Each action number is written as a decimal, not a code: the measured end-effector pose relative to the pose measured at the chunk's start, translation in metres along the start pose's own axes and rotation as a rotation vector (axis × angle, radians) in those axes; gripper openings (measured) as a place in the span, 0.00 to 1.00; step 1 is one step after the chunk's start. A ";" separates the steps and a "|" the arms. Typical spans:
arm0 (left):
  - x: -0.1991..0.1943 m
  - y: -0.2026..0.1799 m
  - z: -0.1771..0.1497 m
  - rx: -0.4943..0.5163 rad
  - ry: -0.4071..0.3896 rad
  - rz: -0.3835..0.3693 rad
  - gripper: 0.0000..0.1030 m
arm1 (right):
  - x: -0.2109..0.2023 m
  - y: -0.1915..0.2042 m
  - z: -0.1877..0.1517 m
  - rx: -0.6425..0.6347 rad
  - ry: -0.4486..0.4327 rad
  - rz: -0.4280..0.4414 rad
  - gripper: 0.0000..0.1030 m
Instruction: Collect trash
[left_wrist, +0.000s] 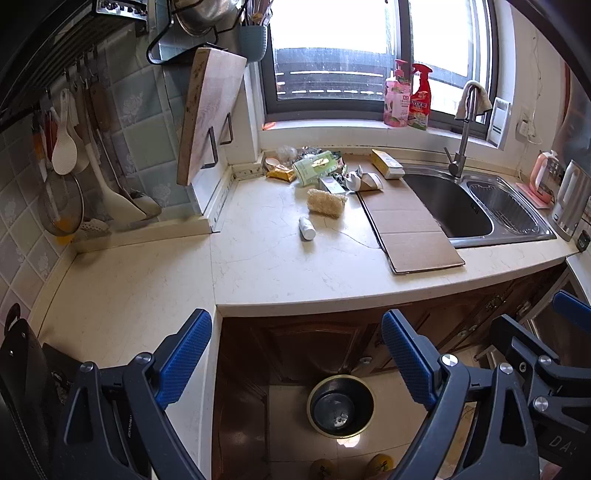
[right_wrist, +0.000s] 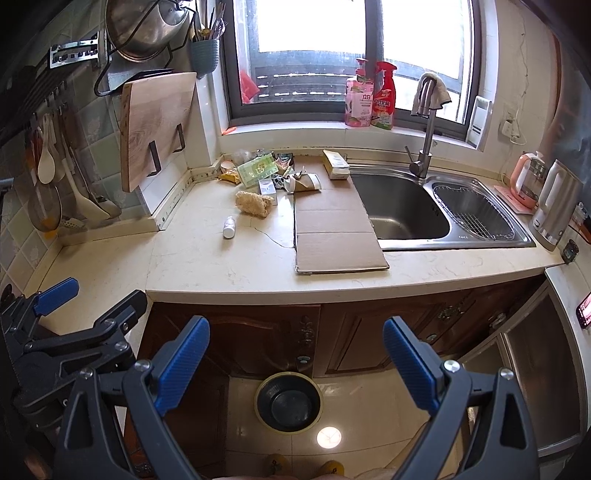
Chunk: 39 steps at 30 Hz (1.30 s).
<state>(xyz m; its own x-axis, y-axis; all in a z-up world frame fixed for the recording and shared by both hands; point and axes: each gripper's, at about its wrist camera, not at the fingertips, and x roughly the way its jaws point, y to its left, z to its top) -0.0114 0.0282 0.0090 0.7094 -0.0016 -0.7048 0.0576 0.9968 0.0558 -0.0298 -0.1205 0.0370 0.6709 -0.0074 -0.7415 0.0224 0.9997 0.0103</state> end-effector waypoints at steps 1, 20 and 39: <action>-0.001 0.001 0.001 -0.001 -0.005 0.001 0.89 | 0.000 0.001 0.001 -0.001 -0.002 0.001 0.93; 0.030 -0.013 0.022 -0.003 -0.008 0.001 0.89 | 0.026 -0.010 0.026 0.000 -0.003 0.011 0.93; 0.199 -0.014 0.117 -0.188 0.198 0.013 0.89 | 0.190 -0.034 0.141 -0.137 0.121 0.197 0.86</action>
<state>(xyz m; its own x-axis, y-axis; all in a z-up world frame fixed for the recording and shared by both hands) 0.2108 0.0046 -0.0490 0.5567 0.0083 -0.8307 -0.0947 0.9941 -0.0536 0.2010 -0.1592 -0.0095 0.5587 0.1819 -0.8092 -0.2054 0.9756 0.0775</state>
